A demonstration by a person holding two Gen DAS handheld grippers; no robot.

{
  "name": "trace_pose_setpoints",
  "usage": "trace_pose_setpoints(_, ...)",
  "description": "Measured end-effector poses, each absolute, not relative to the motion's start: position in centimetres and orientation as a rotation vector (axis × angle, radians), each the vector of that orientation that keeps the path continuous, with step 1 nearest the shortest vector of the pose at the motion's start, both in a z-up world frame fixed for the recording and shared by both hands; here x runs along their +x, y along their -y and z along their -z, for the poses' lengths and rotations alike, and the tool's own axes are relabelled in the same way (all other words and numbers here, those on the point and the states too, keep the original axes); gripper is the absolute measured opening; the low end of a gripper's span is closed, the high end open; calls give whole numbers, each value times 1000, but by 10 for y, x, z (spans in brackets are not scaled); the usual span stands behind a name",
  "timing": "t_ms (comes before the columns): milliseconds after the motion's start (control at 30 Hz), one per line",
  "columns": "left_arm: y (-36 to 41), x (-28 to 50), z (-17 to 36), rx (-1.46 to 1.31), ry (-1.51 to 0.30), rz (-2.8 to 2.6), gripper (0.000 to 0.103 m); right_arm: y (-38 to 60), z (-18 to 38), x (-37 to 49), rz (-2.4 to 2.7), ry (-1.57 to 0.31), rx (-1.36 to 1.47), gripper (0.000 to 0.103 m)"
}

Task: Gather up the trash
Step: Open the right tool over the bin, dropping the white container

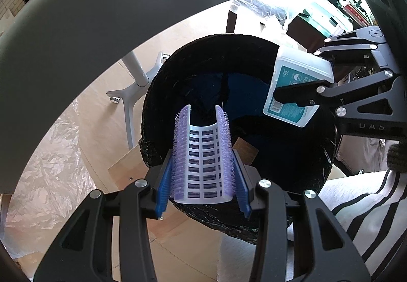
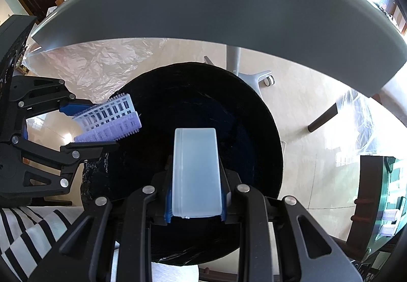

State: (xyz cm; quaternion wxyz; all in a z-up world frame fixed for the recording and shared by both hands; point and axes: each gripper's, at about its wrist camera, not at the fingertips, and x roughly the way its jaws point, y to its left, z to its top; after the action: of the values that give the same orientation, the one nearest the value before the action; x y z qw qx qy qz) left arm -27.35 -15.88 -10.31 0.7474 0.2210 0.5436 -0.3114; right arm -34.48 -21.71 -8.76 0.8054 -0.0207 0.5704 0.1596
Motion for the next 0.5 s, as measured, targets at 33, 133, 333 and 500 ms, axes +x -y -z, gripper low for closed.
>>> trace_pose_setpoints(33, 159, -274, 104, 486, -1190, 681, 44, 218, 88, -344, -340, -1224, -44, 26)
trace_pose_setpoints(133, 158, -274, 103, 480, -1190, 699, 45, 219, 88, -345, -344, -1219, -34, 26)
trace_pose_setpoints(333, 157, -271, 103, 458, -1184, 676, 64, 225, 85, -345, -343, -1209, 19, 54)
trace_pose_setpoints(500, 157, -271, 105, 444, -1202, 704, 73, 228, 86, -345, -336, -1213, 25, 59)
